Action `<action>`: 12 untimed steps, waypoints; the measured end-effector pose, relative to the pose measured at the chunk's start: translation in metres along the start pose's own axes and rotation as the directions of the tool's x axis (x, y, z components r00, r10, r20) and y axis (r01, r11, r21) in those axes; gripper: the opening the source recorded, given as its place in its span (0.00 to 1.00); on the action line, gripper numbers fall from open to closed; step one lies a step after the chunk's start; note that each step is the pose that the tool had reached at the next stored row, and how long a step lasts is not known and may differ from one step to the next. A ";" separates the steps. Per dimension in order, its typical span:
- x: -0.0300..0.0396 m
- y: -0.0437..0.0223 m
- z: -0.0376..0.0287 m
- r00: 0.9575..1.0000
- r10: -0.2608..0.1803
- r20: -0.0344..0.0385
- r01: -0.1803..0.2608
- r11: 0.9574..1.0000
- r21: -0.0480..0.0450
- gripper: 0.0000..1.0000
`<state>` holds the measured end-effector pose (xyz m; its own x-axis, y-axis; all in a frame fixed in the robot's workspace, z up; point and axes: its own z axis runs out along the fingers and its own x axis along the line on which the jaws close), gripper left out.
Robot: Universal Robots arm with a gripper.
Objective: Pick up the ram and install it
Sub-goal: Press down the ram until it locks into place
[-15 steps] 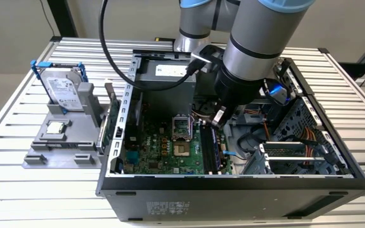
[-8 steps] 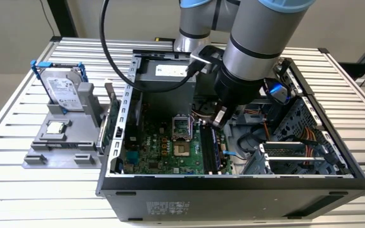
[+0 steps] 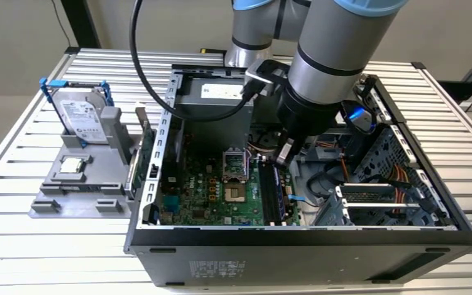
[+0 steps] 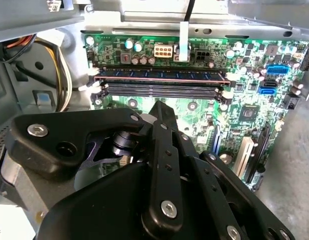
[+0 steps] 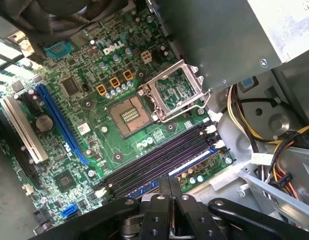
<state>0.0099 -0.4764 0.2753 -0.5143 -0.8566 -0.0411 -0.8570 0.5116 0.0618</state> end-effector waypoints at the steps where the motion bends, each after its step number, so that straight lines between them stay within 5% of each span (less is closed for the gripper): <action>1: 0.0000 0.0000 0.0001 1.000 0.000 0.000 0.000 1.000 0.000 0.00; 12: 0.0000 0.0000 0.0003 1.000 -0.001 0.000 0.001 1.000 0.000 0.00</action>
<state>0.0099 -0.4764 0.2749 -0.5138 -0.8569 -0.0411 -0.8573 0.5111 0.0619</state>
